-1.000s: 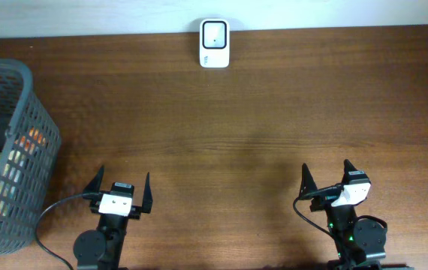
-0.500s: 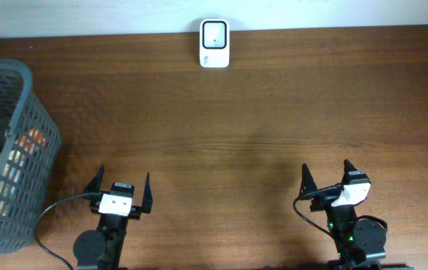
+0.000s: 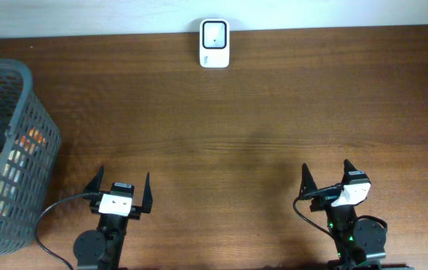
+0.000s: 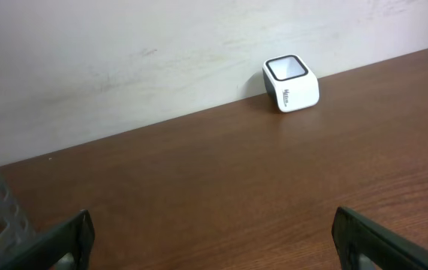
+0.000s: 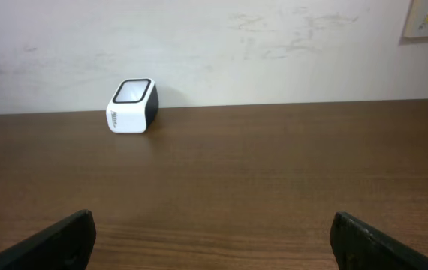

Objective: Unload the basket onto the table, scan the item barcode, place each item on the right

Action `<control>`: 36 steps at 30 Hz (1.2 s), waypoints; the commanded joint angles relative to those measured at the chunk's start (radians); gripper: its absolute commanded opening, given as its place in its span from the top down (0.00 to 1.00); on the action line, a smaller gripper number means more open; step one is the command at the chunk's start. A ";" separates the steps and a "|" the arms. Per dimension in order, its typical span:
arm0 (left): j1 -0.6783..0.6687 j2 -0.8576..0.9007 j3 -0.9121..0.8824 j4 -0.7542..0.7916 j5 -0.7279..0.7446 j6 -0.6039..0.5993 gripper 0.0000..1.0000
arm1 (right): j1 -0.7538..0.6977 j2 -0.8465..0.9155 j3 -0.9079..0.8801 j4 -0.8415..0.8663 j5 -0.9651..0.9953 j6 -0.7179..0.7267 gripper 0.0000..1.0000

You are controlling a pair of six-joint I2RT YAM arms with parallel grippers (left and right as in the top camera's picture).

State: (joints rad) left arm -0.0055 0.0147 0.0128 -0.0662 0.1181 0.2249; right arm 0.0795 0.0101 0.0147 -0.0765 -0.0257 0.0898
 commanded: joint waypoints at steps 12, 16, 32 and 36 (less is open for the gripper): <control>-0.005 -0.009 -0.004 -0.003 -0.010 0.016 0.01 | 0.005 -0.004 -0.009 -0.001 -0.001 -0.004 0.01; -0.005 -0.009 -0.003 0.021 -0.003 0.016 0.01 | 0.005 -0.004 -0.009 0.000 0.003 -0.005 0.01; -0.005 1.004 1.220 -0.384 -0.001 -0.006 0.01 | 0.005 -0.004 -0.009 -0.001 0.003 -0.005 0.01; -0.005 1.319 1.742 -0.760 0.017 -0.006 0.01 | 0.005 -0.004 -0.009 0.000 0.003 -0.005 0.01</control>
State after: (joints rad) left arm -0.0093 1.2247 1.5505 -0.6819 0.1230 0.2203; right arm 0.0795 0.0120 0.0135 -0.0750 -0.0246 0.0898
